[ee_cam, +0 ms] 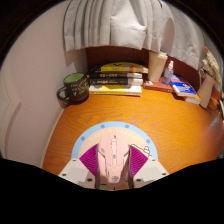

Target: Arrange mouse

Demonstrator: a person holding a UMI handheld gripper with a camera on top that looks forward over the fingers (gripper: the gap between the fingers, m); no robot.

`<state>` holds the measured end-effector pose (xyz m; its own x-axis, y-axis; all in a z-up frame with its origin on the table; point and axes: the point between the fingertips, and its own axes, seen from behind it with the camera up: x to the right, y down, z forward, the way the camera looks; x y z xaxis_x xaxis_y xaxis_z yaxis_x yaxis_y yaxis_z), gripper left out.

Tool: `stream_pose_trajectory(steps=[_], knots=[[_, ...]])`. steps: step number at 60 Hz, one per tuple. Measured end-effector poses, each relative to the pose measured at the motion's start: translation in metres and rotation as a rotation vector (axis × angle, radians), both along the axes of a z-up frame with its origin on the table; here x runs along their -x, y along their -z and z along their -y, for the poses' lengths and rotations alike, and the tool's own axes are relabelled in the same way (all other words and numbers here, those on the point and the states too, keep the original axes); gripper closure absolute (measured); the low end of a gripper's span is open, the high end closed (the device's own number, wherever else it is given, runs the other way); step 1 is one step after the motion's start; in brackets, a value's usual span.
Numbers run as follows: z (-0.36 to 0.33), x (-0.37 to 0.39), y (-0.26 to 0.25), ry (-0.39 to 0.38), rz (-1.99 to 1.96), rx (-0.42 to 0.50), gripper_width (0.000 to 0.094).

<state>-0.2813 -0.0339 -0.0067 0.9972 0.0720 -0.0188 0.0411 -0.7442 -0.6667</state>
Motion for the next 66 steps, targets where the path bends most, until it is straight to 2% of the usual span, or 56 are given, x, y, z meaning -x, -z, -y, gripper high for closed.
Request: stream_pose_trajectory(steps=[3, 9, 14, 17, 21, 30, 36, 42, 50, 59, 66], knots=[[0.004, 0.002, 0.007, -0.003, 0.004, 0.01, 0.0546], [0.002, 0.001, 0.007, -0.001, 0.034, -0.026, 0.0453], [0.004, 0.0, 0.008, 0.017, 0.026, 0.0, 0.039], [0.006, -0.003, 0.005, 0.038, 0.019, 0.026, 0.0298], [0.002, -0.009, -0.019, 0.067, 0.01, -0.002, 0.0191], [0.005, -0.009, -0.087, 0.004, -0.023, -0.07, 0.0162], [0.013, -0.027, -0.144, 0.01, -0.029, -0.141, 0.0072], [0.028, -0.049, -0.193, 0.014, -0.033, -0.201, 0.007], [0.058, -0.083, -0.23, 0.031, -0.029, -0.231, 0.0071], [0.084, -0.121, -0.247, 0.039, 0.007, -0.274, 0.0073], [0.1, -0.146, -0.241, 0.06, 0.004, -0.257, 0.0074]])
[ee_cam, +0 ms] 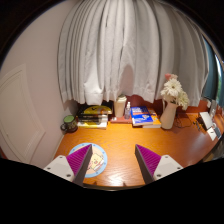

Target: Arrange mouse

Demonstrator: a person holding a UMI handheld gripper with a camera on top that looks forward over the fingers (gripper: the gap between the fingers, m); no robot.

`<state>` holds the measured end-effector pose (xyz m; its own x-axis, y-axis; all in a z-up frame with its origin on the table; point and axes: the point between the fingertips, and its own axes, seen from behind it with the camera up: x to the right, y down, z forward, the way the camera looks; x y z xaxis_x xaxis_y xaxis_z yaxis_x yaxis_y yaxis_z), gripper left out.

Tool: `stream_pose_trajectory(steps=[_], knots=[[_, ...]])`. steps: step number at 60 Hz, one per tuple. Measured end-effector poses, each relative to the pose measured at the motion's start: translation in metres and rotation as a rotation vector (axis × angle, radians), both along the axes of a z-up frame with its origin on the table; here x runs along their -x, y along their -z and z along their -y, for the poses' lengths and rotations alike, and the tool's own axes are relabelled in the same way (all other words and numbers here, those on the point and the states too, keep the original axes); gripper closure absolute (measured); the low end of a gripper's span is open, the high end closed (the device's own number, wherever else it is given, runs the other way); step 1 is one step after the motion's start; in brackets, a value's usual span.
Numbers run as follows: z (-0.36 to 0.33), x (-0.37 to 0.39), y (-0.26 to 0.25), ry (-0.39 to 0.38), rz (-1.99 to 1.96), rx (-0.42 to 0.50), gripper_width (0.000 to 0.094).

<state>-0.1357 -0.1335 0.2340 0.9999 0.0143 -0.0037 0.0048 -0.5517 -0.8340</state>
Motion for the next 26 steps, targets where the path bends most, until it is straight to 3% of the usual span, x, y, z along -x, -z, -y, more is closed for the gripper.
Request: stream_pose_trajectory(steps=[26], knots=[[0.035, -0.038, 0.013, 0.031, -0.025, 0.029, 0.0077]])
